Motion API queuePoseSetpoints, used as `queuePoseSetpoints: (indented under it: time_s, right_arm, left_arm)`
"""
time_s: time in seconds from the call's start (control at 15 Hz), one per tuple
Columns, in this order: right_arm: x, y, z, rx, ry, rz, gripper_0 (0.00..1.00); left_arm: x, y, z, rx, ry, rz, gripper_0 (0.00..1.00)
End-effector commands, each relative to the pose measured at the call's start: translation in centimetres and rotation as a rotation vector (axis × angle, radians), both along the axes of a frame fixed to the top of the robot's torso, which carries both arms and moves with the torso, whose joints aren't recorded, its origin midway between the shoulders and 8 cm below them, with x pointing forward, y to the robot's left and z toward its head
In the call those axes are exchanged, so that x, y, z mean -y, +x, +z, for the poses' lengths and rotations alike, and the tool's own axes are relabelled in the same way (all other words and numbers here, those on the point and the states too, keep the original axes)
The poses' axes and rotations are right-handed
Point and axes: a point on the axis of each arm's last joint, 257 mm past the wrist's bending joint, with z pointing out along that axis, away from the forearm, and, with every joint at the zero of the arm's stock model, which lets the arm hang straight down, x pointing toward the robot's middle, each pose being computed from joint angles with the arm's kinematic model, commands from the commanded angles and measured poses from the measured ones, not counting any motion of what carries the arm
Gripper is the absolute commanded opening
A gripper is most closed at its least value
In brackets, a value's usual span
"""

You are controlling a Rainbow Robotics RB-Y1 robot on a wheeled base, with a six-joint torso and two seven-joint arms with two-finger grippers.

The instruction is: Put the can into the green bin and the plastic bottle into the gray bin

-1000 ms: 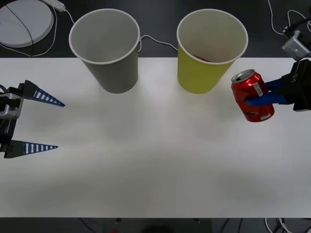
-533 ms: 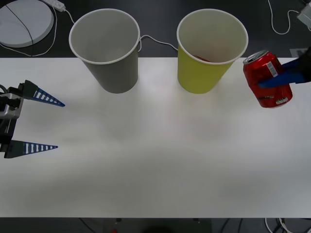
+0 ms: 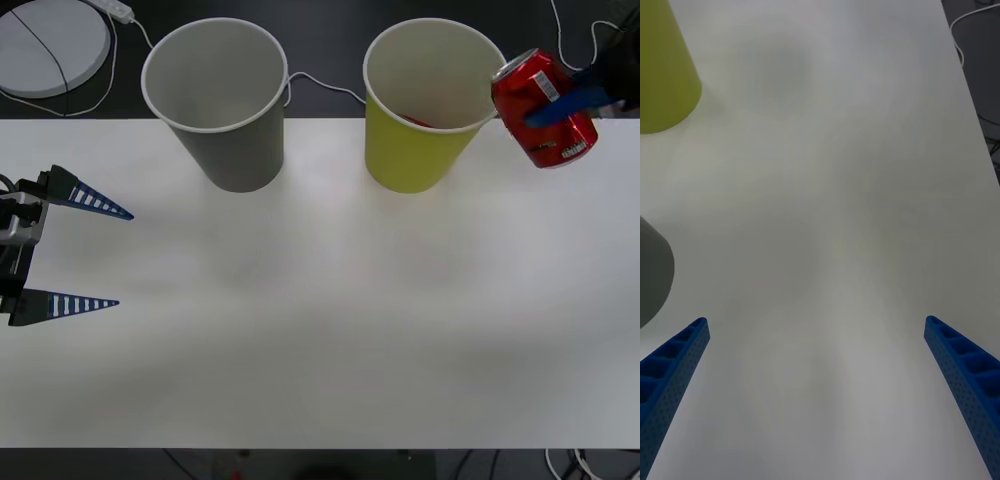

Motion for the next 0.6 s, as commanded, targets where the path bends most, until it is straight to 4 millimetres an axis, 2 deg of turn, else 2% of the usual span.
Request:
queuePoseSetpoints:
  time_s: [0.07,0.4,0.6]
  right_arm:
    - [-0.6,2.2,1.2,0.004,-0.060,-0.014,0.00]
    - [-2.7,6.9,2.3,0.035,-0.140,-0.060,0.00]
    - [-4.2,9.6,1.8,0.061,-0.166,-0.096,0.00]
  left_arm:
    - [0.0,0.0,0.0,0.000,0.000,0.000,1.00]
    - [0.0,0.0,0.0,0.000,0.000,0.000,1.00]
    - [0.0,0.0,0.0,0.000,0.000,0.000,1.00]
